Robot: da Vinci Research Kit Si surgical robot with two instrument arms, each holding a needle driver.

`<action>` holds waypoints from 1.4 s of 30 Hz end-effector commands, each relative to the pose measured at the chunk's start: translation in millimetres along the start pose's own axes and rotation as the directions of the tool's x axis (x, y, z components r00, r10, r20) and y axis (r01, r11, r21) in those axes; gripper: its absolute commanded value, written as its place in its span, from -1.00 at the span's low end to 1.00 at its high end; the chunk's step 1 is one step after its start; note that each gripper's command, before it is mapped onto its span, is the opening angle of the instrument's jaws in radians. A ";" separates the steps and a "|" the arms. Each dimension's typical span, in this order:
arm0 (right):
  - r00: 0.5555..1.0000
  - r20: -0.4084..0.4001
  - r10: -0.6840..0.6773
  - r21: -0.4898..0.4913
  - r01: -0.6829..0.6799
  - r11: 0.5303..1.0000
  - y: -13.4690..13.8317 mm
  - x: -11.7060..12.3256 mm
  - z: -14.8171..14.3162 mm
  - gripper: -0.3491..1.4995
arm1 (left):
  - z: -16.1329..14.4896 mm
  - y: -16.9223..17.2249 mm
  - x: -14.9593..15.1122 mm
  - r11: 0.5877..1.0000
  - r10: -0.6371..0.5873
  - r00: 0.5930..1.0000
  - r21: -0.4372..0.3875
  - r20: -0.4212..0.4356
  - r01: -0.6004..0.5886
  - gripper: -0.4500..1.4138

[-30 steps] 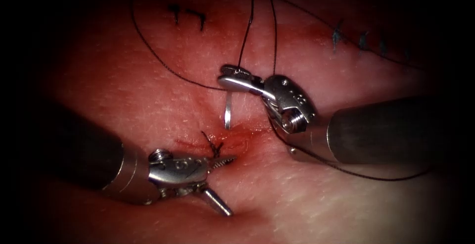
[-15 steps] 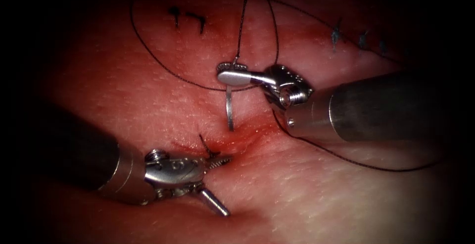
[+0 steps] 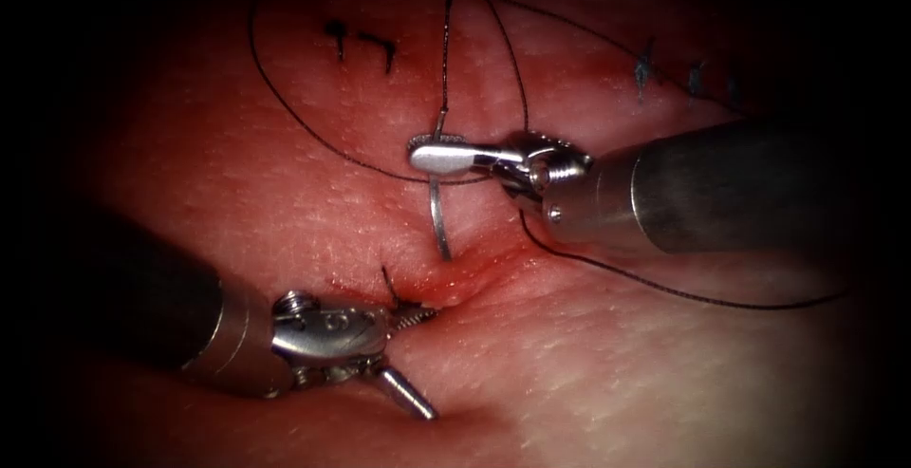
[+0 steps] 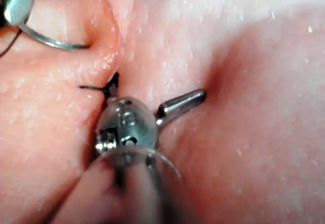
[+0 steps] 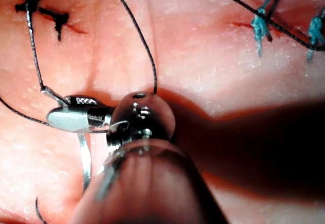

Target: Wound Closure

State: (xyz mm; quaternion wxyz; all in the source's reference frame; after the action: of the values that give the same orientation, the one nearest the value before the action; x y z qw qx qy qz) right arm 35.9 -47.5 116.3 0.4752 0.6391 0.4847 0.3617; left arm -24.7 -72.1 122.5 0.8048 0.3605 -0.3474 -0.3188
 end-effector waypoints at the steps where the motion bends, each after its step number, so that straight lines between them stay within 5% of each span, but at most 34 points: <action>1: 0.999 0.007 0.034 0.001 -0.034 0.999 0.4 -0.8 0.4 -1.00 | 0.9 -0.5 0.8 1.000 -0.002 1.000 0.002 -0.001 0.002 0.57; 19: 0.997 0.028 0.074 -0.044 -0.073 0.996 -0.2 -4.0 1.3 -1.00 | 0.7 -0.5 0.7 1.000 -0.003 1.000 0.001 0.001 0.003 0.57; 35: 0.961 0.119 0.249 -0.129 -0.233 0.964 0.7 -13.4 -1.1 -1.00 | 0.6 -0.5 0.5 1.000 0.001 1.000 -0.002 0.011 -0.001 0.57; 42: 0.948 0.129 0.290 -0.107 -0.277 0.955 -0.9 -15.4 -0.4 -1.00 | 0.6 -0.5 0.5 1.000 0.001 1.000 -0.005 0.012 -0.001 0.57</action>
State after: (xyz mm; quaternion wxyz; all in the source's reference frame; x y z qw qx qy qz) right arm 30.4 -61.5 115.4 0.4818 0.7030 0.3358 0.4011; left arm -24.7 -71.7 122.2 0.8042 0.3546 -0.3522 -0.3217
